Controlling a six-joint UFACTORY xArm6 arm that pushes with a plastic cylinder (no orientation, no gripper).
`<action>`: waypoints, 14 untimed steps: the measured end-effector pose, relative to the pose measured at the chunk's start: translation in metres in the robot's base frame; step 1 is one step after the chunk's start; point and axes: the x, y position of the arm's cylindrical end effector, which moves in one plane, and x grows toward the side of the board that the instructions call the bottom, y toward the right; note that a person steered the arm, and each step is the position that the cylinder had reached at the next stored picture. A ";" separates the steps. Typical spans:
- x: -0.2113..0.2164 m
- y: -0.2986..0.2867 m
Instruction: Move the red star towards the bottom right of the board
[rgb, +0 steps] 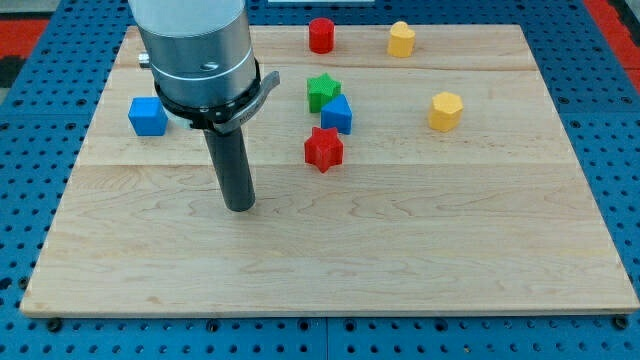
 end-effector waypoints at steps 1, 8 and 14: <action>-0.012 0.000; -0.012 0.263; -0.041 0.143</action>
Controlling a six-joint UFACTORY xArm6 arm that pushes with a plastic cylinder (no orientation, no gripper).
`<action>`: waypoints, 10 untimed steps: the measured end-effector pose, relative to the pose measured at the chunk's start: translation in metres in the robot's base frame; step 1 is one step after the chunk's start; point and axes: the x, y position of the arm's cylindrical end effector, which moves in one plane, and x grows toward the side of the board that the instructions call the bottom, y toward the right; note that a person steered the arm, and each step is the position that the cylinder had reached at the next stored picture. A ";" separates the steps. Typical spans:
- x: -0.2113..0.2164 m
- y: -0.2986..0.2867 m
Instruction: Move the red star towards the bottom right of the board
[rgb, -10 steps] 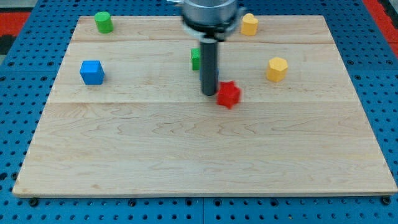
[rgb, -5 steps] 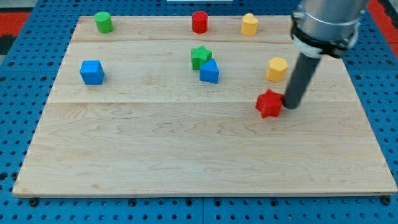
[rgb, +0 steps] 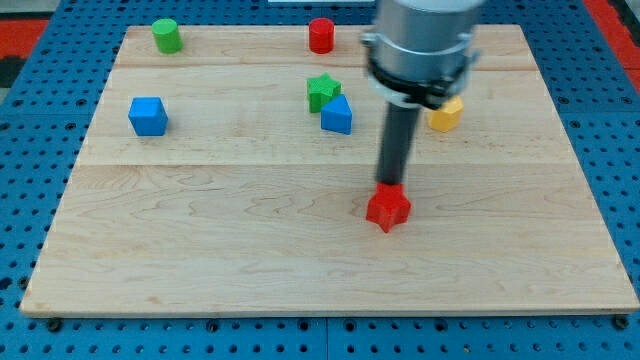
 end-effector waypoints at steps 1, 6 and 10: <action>0.011 0.009; 0.100 -0.012; 0.115 0.008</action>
